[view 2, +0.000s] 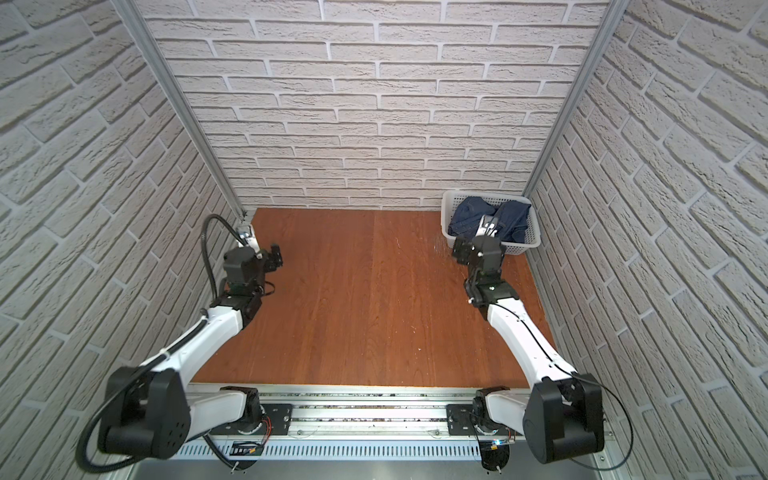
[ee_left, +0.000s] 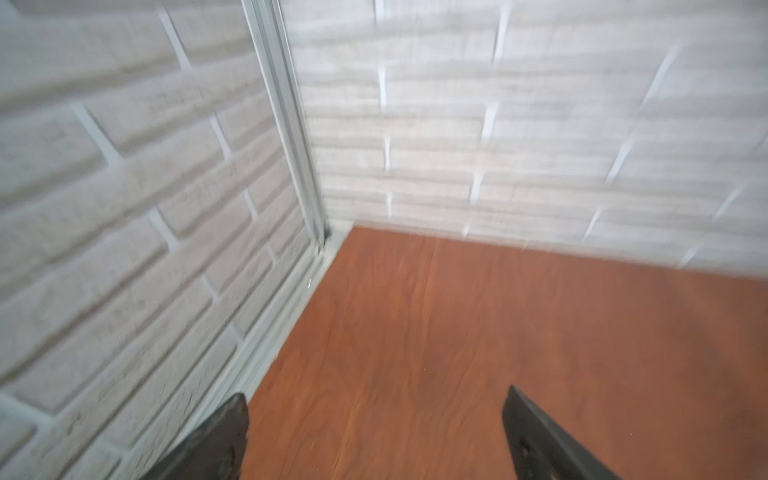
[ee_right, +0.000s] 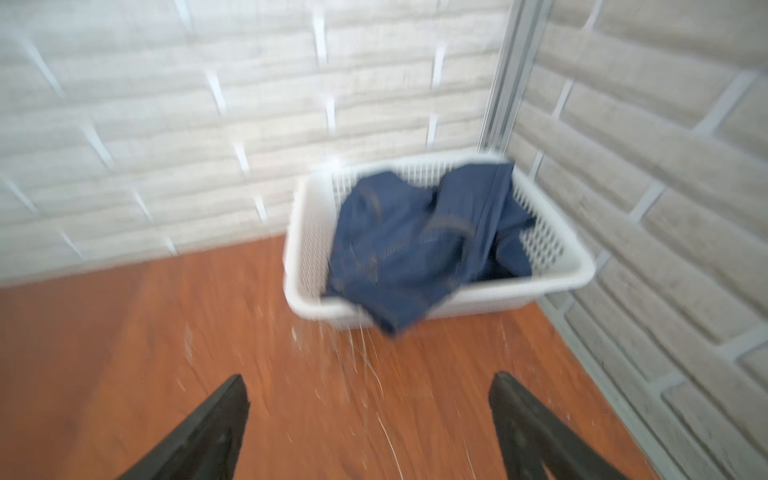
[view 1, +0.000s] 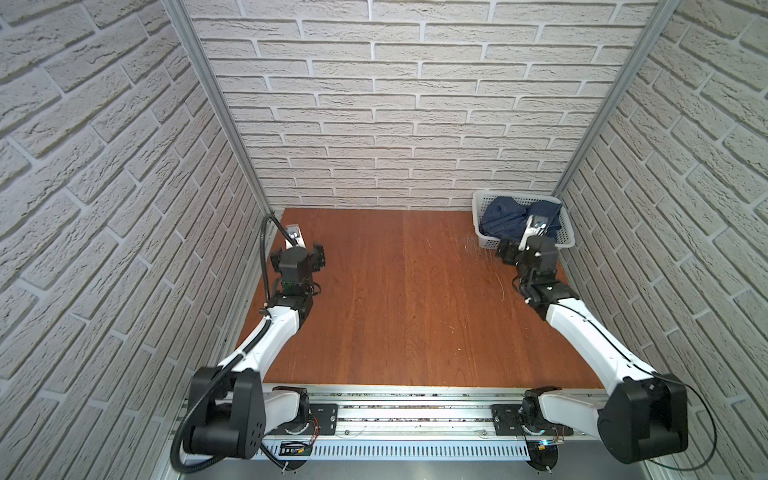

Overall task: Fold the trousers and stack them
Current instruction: 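Reach the right gripper toward the jeans in the basket while the left arm advances, then grasp the blue jeans in the basket with the right gripper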

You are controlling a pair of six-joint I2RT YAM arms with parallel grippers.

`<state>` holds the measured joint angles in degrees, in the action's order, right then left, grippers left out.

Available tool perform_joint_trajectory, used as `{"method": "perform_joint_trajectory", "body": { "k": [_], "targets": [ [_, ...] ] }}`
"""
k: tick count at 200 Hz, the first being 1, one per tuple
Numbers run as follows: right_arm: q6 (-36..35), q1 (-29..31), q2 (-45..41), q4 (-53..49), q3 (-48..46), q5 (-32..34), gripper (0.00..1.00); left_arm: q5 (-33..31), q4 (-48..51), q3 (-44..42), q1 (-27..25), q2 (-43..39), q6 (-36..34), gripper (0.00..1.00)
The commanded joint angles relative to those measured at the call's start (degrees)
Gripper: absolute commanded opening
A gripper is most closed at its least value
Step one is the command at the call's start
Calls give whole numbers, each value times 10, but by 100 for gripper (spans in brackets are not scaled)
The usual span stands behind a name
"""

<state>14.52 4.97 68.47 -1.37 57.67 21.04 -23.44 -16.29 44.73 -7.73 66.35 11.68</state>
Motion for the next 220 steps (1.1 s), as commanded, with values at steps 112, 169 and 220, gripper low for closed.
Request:
{"method": "perform_joint_trajectory", "body": {
  "k": [112, 169, 220],
  "targets": [
    [137, -75, 368, -446, 484, -18, 92, 92, 438, 128, -164, 52, 161, 98],
    [186, -156, 526, -467, 620, -104, 95, 123, 438, 140, -201, 79, 161, 98],
    [202, -201, 635, -496, 765, -171, 100, 119, 454, 178, -225, 119, 144, 98]
  ]
}}
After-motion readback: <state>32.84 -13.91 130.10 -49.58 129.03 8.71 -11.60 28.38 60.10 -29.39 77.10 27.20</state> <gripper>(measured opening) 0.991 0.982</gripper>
